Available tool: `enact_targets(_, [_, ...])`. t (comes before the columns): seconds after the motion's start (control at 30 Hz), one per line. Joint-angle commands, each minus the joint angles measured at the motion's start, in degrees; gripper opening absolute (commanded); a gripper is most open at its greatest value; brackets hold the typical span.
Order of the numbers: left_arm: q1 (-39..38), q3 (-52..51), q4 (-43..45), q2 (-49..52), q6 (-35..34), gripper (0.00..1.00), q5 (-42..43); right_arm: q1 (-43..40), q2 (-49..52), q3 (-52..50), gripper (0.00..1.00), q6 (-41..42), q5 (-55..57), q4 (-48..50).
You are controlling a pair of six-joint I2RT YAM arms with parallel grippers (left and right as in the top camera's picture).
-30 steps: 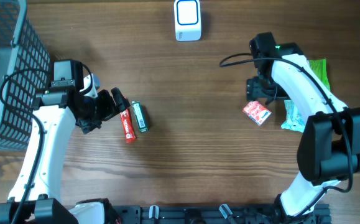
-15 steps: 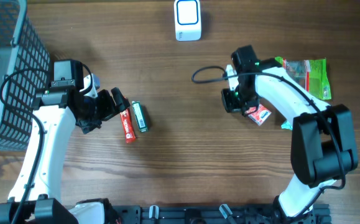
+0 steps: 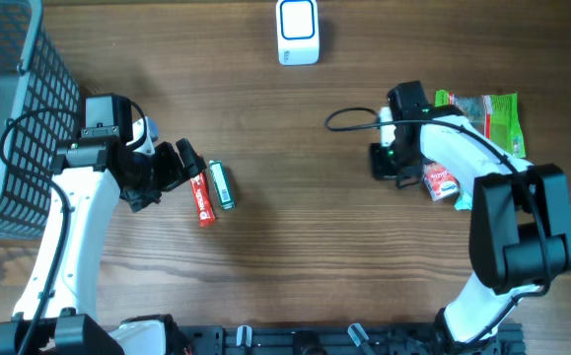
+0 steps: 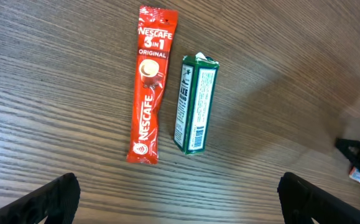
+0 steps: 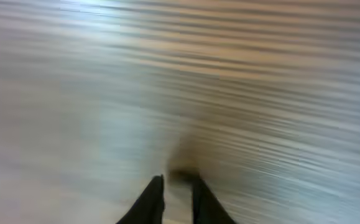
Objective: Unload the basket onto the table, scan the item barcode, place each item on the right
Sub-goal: 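Reach the right gripper to the green box and grasp it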
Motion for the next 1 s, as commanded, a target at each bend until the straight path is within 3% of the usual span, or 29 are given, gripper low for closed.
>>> enact_targets(0.0, [-0.2, -0.2, 0.0, -0.6, 0.1, 1.0, 0.5, 7.3, 0.0, 0.0, 0.22, 2.0, -19.6, 5.6])
enact_targets(0.07, [-0.2, -0.2, 0.0, -0.6, 0.1, 1.0, 0.5, 12.2, 0.0, 0.0, 0.29, 8.4, -19.6, 11.1])
enact_targets(0.1, [-0.2, -0.2, 0.0, -0.6, 0.1, 1.0, 0.5, 13.9, 0.0, 0.0, 0.46, 11.2, -19.4, 13.4])
enact_targets(0.13, [-0.2, -0.2, 0.0, -0.6, 0.1, 1.0, 0.5, 16.2, 0.0, -0.1, 0.84, 16.3, -18.8, 17.1])
enact_targets(0.17, [-0.2, -0.2, 0.0, -0.6, 0.1, 1.0, 0.5, 17.9, 0.0, -0.3, 0.92, 19.1, -18.8, 19.8])
enact_targets(0.27, [-0.2, -0.2, 0.0, -0.6, 0.1, 1.0, 0.5, 23.0, 0.0, -0.4, 0.99, 21.9, -16.7, 24.2])
enact_targets(0.43, [-0.2, -0.2, 0.0, -0.6, 0.1, 1.0, 0.5, 29.5, 0.0, -0.4, 0.99, 22.7, -5.2, 24.7])
enact_targets(0.7, [-0.2, -0.2, 0.0, -0.6, 0.2, 1.0, 0.3, 36.5, 0.0, -0.4, 0.95, 16.8, -3.0, 28.6])
enact_targets(0.77, [0.4, -0.1, 0.0, -0.6, -0.2, 1.0, -8.7, 36.7, 0.0, -0.4, 0.94, 16.7, -2.6, 28.5])
enact_targets(0.83, [3.1, -0.1, 0.0, -0.6, -4.9, 1.0, -17.3, 36.7, 0.0, -0.4, 0.93, 16.7, -2.6, 28.9])
enact_targets(0.97, [10.0, -0.2, 0.4, -0.6, -5.1, 1.0, -19.9, 38.4, 0.0, -0.4, 0.72, 16.7, 5.0, 31.3])
